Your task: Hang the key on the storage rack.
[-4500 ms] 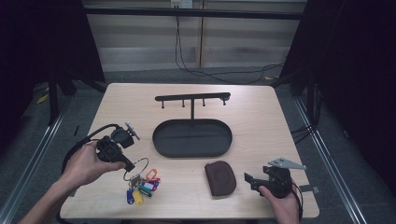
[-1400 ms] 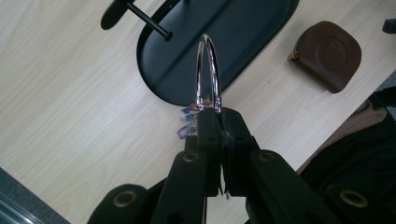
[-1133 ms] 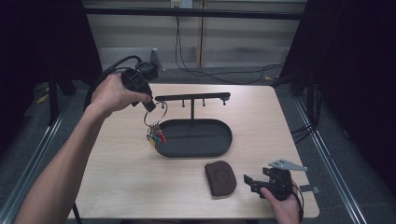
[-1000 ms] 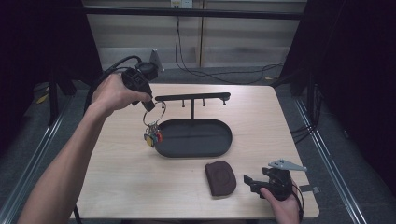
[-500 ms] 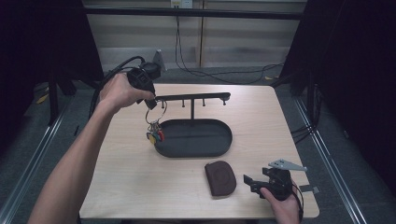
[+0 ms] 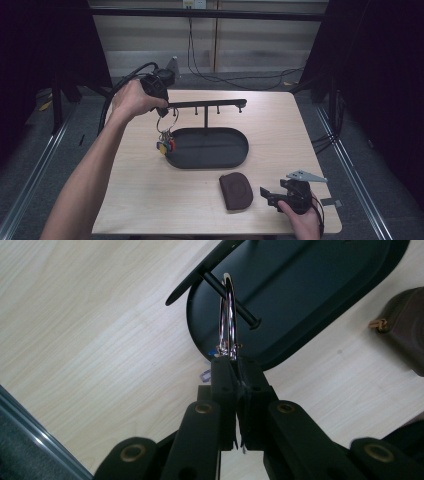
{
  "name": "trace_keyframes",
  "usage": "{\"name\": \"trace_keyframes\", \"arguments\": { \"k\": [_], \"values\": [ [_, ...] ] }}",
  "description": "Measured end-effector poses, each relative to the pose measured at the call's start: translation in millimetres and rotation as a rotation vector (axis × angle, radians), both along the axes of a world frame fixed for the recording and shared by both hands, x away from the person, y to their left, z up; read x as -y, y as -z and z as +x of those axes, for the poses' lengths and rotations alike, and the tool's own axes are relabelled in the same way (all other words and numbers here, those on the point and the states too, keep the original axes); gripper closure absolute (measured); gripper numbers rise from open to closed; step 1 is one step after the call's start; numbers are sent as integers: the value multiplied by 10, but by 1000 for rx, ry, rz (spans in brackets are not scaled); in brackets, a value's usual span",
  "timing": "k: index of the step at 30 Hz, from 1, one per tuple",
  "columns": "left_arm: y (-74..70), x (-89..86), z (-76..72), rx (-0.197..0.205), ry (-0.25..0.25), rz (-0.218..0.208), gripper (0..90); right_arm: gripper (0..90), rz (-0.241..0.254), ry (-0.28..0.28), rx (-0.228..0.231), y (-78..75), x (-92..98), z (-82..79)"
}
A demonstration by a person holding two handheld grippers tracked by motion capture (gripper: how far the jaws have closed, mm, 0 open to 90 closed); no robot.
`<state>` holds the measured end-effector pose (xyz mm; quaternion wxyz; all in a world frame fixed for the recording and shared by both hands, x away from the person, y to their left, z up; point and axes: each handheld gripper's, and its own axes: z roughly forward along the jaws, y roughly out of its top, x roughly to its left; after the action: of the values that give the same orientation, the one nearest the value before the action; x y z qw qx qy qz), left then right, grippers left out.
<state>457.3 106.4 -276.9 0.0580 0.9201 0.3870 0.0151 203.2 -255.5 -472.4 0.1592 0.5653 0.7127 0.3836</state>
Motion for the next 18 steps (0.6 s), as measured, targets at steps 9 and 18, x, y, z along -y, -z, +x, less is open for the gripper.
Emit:
{"name": "trace_keyframes", "arguments": {
  "k": [9, 18],
  "values": [
    [75, -20, 21, -7, -20, -7, 867, 149, 0, -6, -1, 2, 3, 2],
    [43, -51, -16, 1, -17, -20, 878, 149, -1, -5, -5, 4, -1, 6]
  ]
}}
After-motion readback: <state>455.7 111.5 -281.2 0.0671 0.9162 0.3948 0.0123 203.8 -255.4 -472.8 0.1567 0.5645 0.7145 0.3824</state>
